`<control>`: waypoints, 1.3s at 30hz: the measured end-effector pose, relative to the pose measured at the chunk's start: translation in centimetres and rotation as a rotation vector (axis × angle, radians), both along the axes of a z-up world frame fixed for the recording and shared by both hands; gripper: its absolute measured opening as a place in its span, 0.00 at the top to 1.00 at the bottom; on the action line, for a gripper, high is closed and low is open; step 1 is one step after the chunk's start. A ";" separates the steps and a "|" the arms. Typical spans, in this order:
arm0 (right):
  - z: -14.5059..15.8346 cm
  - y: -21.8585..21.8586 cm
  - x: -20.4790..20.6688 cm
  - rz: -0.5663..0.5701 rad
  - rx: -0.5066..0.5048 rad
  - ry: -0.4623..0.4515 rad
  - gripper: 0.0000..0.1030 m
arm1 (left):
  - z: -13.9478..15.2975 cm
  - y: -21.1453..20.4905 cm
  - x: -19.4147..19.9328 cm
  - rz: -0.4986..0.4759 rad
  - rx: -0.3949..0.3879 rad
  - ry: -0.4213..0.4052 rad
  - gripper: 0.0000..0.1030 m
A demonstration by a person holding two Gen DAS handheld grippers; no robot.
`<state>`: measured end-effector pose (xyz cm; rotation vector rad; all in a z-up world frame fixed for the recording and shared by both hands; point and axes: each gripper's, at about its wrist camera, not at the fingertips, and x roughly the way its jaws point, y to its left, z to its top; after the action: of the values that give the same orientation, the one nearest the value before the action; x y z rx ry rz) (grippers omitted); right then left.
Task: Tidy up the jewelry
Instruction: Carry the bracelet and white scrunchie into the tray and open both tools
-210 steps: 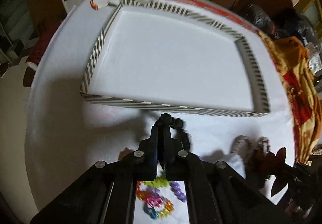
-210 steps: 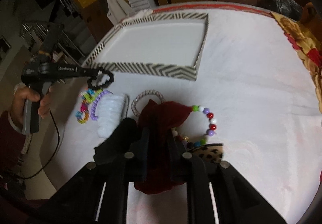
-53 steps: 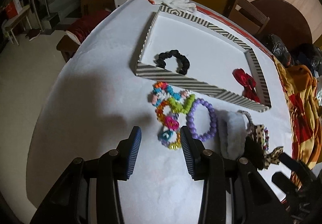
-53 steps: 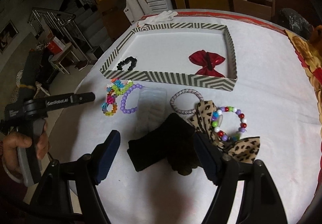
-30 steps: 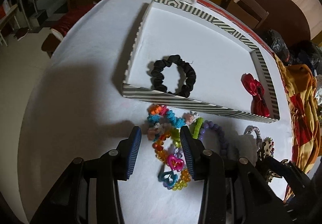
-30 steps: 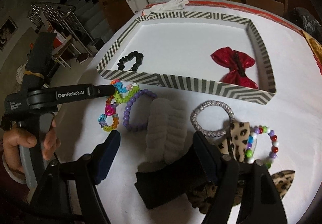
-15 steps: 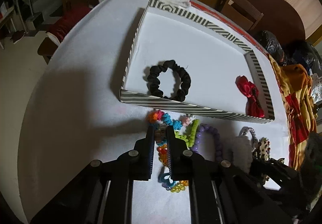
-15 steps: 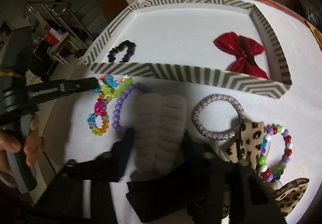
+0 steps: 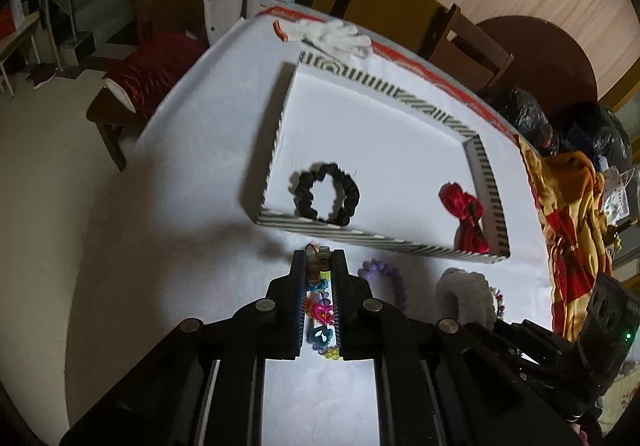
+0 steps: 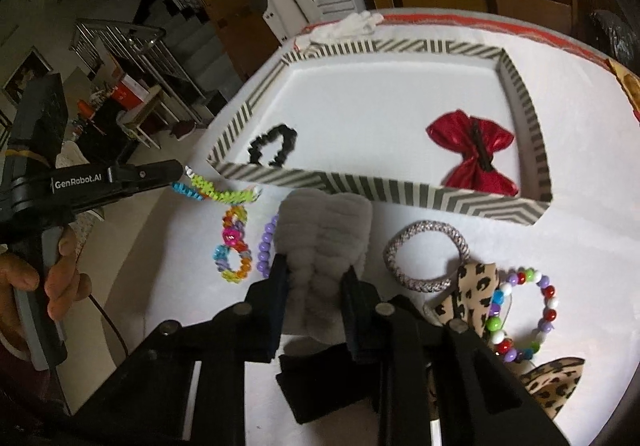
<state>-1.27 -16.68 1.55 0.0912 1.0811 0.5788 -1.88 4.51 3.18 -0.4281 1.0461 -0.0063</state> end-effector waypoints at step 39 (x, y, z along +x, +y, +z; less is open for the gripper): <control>3.7 -2.4 -0.8 -0.006 0.051 -0.049 0.76 | 8.2 -4.5 0.9 -0.028 0.215 -0.122 0.83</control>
<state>-2.12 -19.06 5.28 0.1246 1.0184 0.6005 -0.97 0.05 11.34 -0.2153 0.9208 0.0541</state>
